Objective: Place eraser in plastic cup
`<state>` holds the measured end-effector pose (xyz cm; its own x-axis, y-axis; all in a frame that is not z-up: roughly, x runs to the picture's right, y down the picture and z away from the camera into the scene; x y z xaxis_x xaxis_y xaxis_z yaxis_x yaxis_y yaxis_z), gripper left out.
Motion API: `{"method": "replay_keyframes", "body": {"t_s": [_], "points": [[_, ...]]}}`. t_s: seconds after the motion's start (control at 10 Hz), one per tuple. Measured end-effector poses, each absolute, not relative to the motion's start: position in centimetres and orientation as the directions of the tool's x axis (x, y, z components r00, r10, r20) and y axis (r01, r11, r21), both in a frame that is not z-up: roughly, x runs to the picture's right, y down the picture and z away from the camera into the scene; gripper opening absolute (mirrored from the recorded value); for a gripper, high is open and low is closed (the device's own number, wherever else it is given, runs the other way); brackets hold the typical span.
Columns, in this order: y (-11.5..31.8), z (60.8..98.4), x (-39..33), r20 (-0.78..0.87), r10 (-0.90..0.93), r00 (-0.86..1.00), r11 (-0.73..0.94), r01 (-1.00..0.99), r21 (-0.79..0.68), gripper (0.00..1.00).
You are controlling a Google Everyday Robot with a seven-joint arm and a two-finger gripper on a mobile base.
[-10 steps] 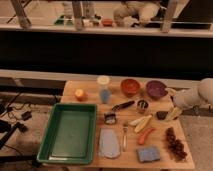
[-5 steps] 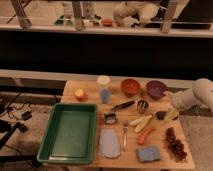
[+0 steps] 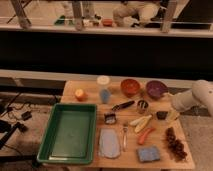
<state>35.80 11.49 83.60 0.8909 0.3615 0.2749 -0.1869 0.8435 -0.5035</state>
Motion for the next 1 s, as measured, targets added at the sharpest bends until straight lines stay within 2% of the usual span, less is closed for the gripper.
{"method": "replay_keyframes", "body": {"t_s": [1.0], "points": [[12.00, 84.16, 36.33, 0.244, 0.380, 0.892, 0.832, -0.214, -0.512, 1.00]]}}
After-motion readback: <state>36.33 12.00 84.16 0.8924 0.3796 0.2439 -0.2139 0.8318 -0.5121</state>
